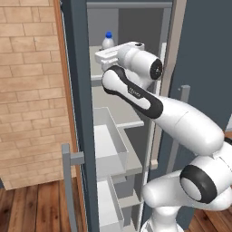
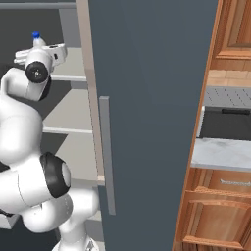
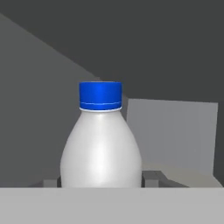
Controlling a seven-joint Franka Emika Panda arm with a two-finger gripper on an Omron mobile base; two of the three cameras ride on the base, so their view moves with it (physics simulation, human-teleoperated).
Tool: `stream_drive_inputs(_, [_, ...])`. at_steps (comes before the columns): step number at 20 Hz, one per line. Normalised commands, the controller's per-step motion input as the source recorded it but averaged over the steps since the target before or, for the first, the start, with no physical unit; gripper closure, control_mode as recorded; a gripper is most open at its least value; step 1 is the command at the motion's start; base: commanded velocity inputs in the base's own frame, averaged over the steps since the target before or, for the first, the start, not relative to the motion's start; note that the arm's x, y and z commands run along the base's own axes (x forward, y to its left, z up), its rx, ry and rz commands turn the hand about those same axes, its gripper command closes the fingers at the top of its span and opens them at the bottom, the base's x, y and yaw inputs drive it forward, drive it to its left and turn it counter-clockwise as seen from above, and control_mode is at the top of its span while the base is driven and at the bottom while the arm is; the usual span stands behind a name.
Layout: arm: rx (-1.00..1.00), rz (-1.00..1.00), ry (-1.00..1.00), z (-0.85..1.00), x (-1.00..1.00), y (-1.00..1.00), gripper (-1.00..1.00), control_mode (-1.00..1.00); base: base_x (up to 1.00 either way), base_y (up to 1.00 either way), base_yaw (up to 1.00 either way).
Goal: Take the bottled waters from the counter and place them in the freezer to freeze. Close the freezer door after placing the bottles.
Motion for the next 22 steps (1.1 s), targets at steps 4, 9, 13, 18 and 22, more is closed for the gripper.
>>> stream_drive_inputs(4, [0.00, 0.00, 0.04, -0.23, 0.48, 0.00, 1.00, -1.00, 0.00, 0.00, 0.00])
stream_drive_inputs(9, [0.00, -0.01, 0.06, -0.12, 0.65, 0.00, 1.00, -1.00, 0.00, 0.00, 0.00])
stream_drive_inputs(13, [0.00, -0.01, 0.04, -0.12, 0.59, 0.00, 1.00, -1.00, 0.00, 0.00, 0.00])
stream_drive_inputs(18, [0.00, -0.02, 0.01, -0.15, 0.48, 0.00, 1.00, -1.00, 0.00, 0.00, 0.00])
stream_drive_inputs(22, [0.00, -0.01, 0.00, -0.26, 0.39, 0.00, 1.00, -1.00, 0.00, 0.00, 0.00])
